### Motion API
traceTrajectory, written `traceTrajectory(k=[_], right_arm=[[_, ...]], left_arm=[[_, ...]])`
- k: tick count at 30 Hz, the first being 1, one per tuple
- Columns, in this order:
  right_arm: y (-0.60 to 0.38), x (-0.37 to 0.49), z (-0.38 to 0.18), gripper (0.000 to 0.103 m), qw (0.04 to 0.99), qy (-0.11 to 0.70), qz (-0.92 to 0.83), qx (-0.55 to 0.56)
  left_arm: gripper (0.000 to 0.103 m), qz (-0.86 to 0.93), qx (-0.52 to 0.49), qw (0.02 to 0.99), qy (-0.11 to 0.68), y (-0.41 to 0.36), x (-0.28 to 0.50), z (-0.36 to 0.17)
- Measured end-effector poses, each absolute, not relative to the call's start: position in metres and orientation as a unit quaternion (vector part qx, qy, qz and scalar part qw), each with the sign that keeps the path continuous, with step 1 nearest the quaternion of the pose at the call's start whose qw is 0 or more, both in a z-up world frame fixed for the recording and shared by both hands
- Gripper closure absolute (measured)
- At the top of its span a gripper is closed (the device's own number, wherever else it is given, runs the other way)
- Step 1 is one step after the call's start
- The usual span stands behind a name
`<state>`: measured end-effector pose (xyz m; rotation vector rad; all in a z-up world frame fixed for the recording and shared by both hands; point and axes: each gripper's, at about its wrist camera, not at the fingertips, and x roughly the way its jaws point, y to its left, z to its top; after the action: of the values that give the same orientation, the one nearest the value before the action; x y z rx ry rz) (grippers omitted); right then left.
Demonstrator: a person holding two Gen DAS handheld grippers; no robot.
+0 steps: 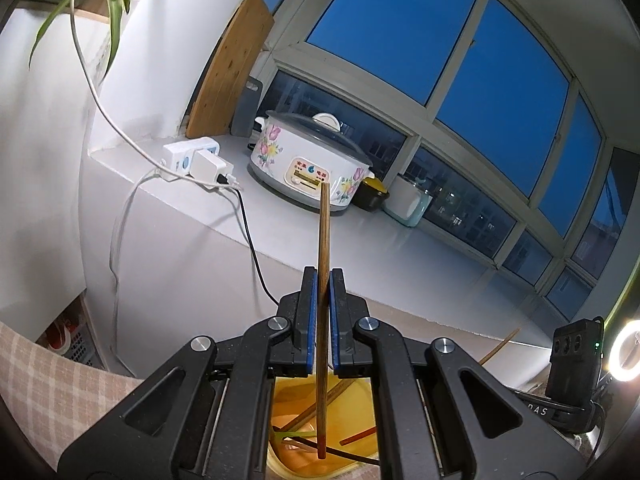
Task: Organize utensils
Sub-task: 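Lift both chopsticks upright and lower them into the yellow container, then open both tools to release the chopsticks into the container, then move both open tools back toward the remaining chopsticks on the table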
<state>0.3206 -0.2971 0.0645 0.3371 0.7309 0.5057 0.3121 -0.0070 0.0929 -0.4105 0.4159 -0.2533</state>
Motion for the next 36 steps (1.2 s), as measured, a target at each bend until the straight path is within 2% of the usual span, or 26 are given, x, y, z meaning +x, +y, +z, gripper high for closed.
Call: traceTrajectory(k=[11,13,15,16,32,36], right_arm=[[-0.281,0.316,0.052,0.097,0.882,0.367,0.257,0.148],[-0.279,0.313,0.051,0.093,0.885,0.367,0.253,0.136],[-0.278,0.311,0.050,0.072,0.887,0.363,0.252,0.132],[-0.278,0.310,0.050,0.069,0.888,0.362,0.250,0.132],[-0.290,0.280,0.044,0.067,0.892,0.359,0.241,0.136],[-0.287,0.270,0.039,0.063,0.889,0.364,0.243,0.132]], left_arm=[[0.100,-0.136,-0.183,0.944,0.237,-0.016,0.301,0.071],[0.095,-0.141,-0.180,0.941,0.249,-0.018,0.298,0.067],[0.091,-0.145,-0.177,0.939,0.256,-0.019,0.292,0.064],[0.090,-0.146,-0.175,0.939,0.257,-0.020,0.289,0.063],[0.090,-0.132,-0.154,0.944,0.262,0.002,0.236,0.061],[0.090,-0.121,-0.147,0.944,0.270,0.010,0.222,0.055]])
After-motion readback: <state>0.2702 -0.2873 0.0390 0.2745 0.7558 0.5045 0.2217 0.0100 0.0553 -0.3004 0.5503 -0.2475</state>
